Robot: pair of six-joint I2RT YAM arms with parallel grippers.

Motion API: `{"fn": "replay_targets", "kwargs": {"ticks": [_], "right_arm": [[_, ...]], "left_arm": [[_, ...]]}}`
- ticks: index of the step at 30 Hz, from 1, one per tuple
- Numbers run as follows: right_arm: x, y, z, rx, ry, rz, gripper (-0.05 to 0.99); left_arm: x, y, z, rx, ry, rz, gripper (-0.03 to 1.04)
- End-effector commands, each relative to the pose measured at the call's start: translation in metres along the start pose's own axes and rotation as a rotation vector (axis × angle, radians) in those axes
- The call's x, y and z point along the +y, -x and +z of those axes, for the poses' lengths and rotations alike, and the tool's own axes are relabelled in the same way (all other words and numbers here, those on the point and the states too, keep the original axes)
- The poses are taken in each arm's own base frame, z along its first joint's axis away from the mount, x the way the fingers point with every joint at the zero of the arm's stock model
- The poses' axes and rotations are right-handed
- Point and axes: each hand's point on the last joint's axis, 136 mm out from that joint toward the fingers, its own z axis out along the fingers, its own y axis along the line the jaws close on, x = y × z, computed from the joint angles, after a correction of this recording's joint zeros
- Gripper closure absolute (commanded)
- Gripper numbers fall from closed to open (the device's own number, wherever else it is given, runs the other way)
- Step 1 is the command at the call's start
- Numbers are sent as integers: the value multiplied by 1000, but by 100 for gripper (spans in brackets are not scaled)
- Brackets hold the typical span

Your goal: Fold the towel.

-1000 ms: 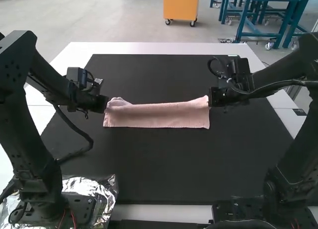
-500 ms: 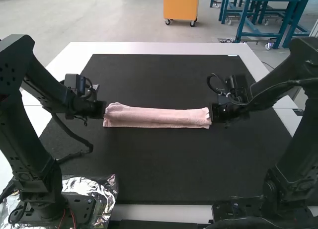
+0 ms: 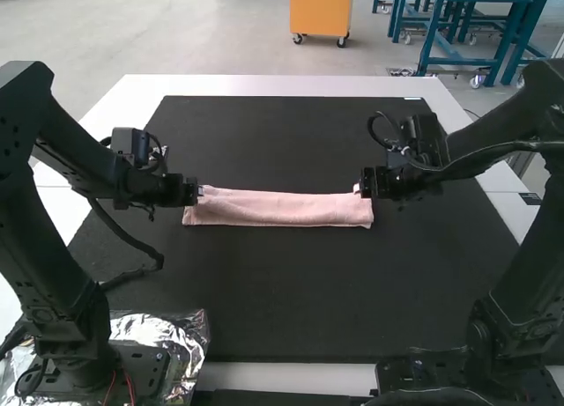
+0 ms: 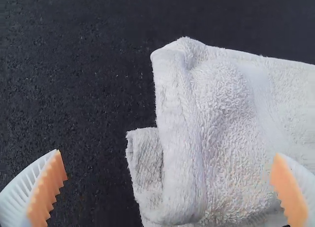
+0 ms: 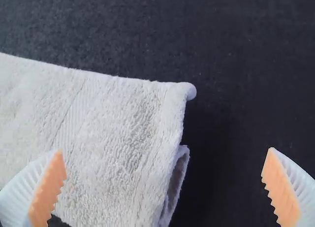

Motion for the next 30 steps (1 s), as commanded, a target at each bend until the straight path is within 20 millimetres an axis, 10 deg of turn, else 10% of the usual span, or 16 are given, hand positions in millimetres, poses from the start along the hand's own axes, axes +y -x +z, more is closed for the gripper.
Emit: {"fn": "replay_targets", "kwargs": {"ticks": [1,23,30], "right_arm": [[0,8,-1,-17,-9,-5,2],[13,-41,39,110,21,-50,12],[27,-62,46,136,72,-76,96]], "left_arm": [[-6,51,-16,-135,-24,-47,4],[-16,72,-37,-199,-58,-93,4],[-15,67,-37,-190,-53,-98,4]]}}
